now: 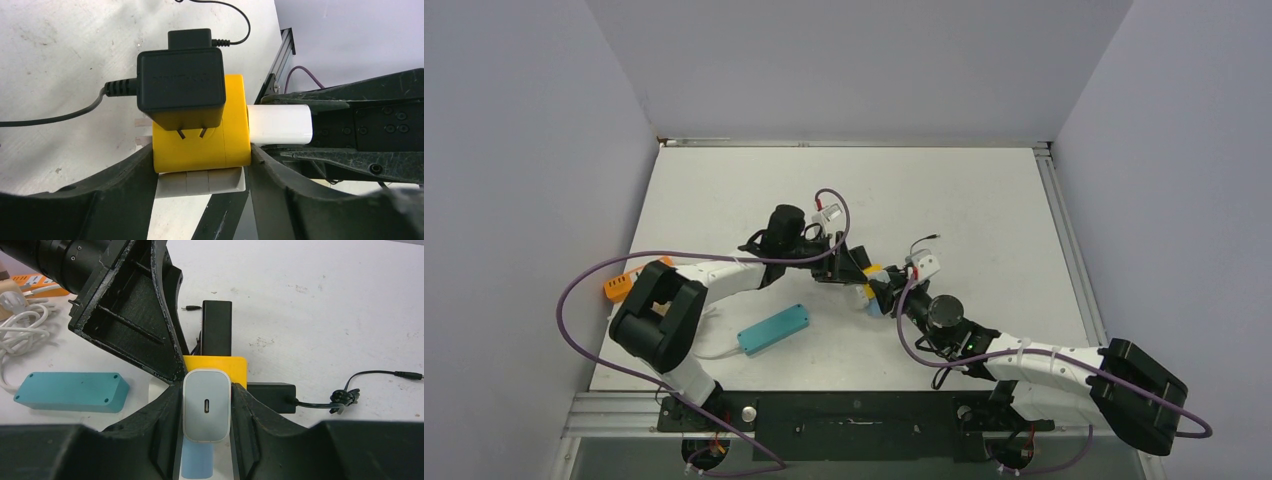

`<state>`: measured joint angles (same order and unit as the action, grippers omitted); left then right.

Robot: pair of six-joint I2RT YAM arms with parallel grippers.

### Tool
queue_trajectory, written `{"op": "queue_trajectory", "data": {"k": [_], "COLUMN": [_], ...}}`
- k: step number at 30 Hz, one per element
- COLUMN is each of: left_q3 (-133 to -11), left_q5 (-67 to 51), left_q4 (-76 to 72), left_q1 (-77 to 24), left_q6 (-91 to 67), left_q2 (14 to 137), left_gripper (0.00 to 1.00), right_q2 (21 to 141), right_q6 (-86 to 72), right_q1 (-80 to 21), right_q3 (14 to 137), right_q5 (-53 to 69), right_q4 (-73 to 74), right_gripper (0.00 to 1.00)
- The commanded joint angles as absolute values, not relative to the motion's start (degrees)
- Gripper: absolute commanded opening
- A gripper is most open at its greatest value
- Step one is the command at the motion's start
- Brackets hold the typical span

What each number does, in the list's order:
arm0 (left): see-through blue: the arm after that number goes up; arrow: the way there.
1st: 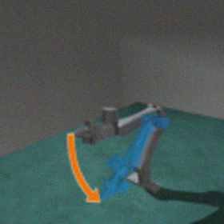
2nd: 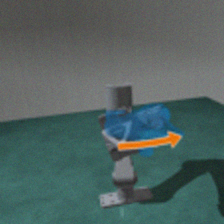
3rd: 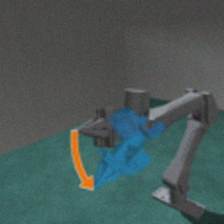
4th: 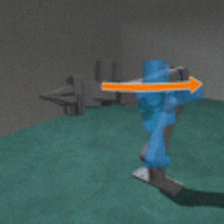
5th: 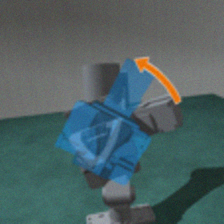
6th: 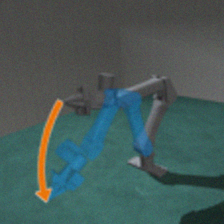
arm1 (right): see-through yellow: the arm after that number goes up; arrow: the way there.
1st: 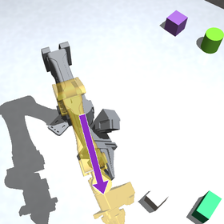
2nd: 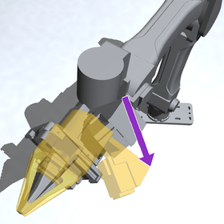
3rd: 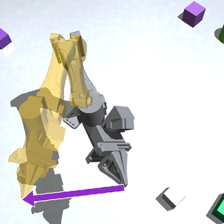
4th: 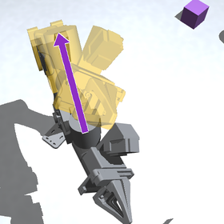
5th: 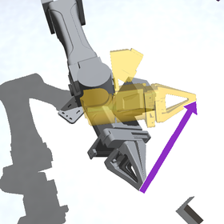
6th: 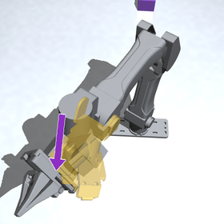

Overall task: Pull the plug off the socket
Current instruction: Remove the plug from the socket.

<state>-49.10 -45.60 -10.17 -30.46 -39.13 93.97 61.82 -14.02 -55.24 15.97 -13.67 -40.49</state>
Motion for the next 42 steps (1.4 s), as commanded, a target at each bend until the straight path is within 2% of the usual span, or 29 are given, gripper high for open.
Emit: {"op": "queue_trajectory", "data": {"k": [1,6,7,8,10,13,15,17,23,25,30,42], "left_q3": [-50.5,-51.0,-51.2,-51.6,-52.3,-53.1,-53.6,-54.4,-55.4,-55.6,-56.0,-56.3], "left_q5": [-46.3,-45.4,-44.4,-43.3,-40.4,-36.1,-33.6,-32.1,-29.1,-27.9,-25.4,-24.8], "left_q4": [-11.7,-10.5,-9.2,-7.4,-4.1,-0.2,3.2,5.6,8.1,8.9,10.2,10.8], "left_q1": [-30.8,-30.7,-30.7,-30.7,-30.7,-30.7,-30.7,-30.7,-30.7,-30.7,-30.7,-30.7], "left_q6": [-38.9,-37.1,-35.9,-34.6,-32.0,-29.1,-28.1,-27.1,-26.1,-25.6,-24.6,-24.1], "left_q2": [95.0,93.7,93.1,92.6,91.4,90.0,89.9,90.3,90.6,90.3,89.4,89.3], "left_gripper": [0.47,0.2,0.15,0.12,0.09,0.07,0.06,0.05,0.04,0.04,0.04,0.04], "right_q2": [61.2,62.8,63.4,64.0,65.0,66.8,67.4,67.7,68.5,69.1,72.3,77.1], "right_q6": [-14.4,-14.1,-14.1,-14.0,-13.8,-13.7,-13.8,-14.2,-17.0,-17.4,-16.9,-19.1], "right_q1": [-56.0,-56.0,-56.0,-55.9,-55.9,-55.8,-55.6,-54.9,-45.1,-42.3,-41.3,-39.4], "right_q3": [17.6,19.4,19.9,20.2,20.6,21.2,21.6,21.7,22.6,23.1,25.7,26.8], "right_q5": [-13.6,-13.9,-13.9,-13.8,-13.4,-13.4,-12.9,-12.0,5.8,10.4,14.3,20.1], "right_q4": [-50.2,-47.5,-47.1,-47.0,-46.9,-46.5,-46.0,-45.7,-41.9,-40.1,-37.3,-38.9], "right_gripper": [0.05,0.07,0.12,0.23,0.47,0.73,0.84,0.89,0.75,0.73,0.74,0.57]}}
